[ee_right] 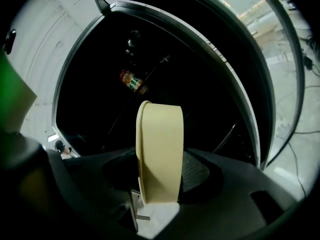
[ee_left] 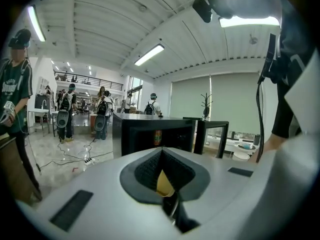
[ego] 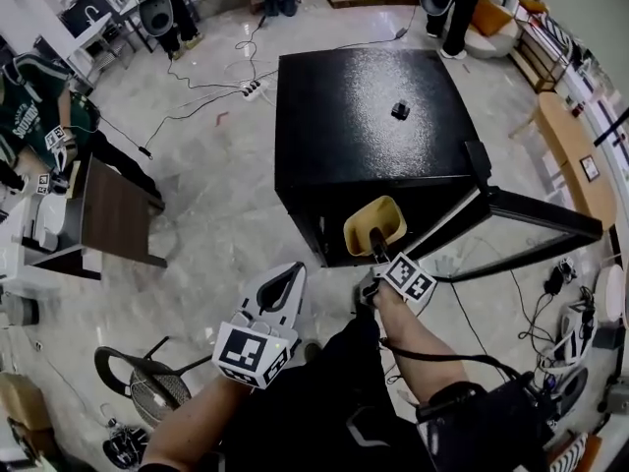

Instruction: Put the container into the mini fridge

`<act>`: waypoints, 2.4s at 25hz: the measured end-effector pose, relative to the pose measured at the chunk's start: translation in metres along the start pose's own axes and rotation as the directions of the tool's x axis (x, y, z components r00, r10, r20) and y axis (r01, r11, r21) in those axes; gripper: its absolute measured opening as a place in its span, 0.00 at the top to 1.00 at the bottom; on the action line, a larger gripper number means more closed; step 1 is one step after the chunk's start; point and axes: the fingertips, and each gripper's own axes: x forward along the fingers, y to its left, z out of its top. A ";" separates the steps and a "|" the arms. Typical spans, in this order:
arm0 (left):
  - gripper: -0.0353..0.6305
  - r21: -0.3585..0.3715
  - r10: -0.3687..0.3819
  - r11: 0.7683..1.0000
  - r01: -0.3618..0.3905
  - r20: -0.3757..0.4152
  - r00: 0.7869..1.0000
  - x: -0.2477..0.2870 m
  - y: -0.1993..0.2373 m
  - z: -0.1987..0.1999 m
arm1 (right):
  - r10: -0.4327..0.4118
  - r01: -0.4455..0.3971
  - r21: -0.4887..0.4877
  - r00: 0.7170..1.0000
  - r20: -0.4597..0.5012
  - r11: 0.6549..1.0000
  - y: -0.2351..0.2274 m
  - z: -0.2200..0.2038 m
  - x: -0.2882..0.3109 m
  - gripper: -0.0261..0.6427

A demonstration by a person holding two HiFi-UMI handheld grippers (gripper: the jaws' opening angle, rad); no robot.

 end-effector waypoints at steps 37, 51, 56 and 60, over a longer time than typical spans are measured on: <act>0.94 0.021 0.065 0.998 -0.064 -0.050 0.997 0.018 0.021 -0.009 | -0.231 0.232 0.034 0.973 -0.028 0.972 -0.041 0.017 0.083 0.48; 0.94 0.003 0.069 0.998 -0.069 -0.055 0.996 0.010 0.032 -0.013 | -0.419 0.374 -0.330 0.904 -0.078 0.867 -0.056 -0.002 0.081 0.41; 0.94 0.008 0.068 0.998 -0.068 -0.059 0.996 0.008 0.033 -0.012 | -0.466 0.411 -0.367 0.881 -0.073 0.834 -0.063 0.001 0.078 0.40; 0.94 0.012 0.068 0.998 -0.067 -0.058 0.996 0.006 0.035 -0.010 | -0.492 0.413 -0.462 0.869 -0.059 0.785 -0.066 0.004 0.076 0.38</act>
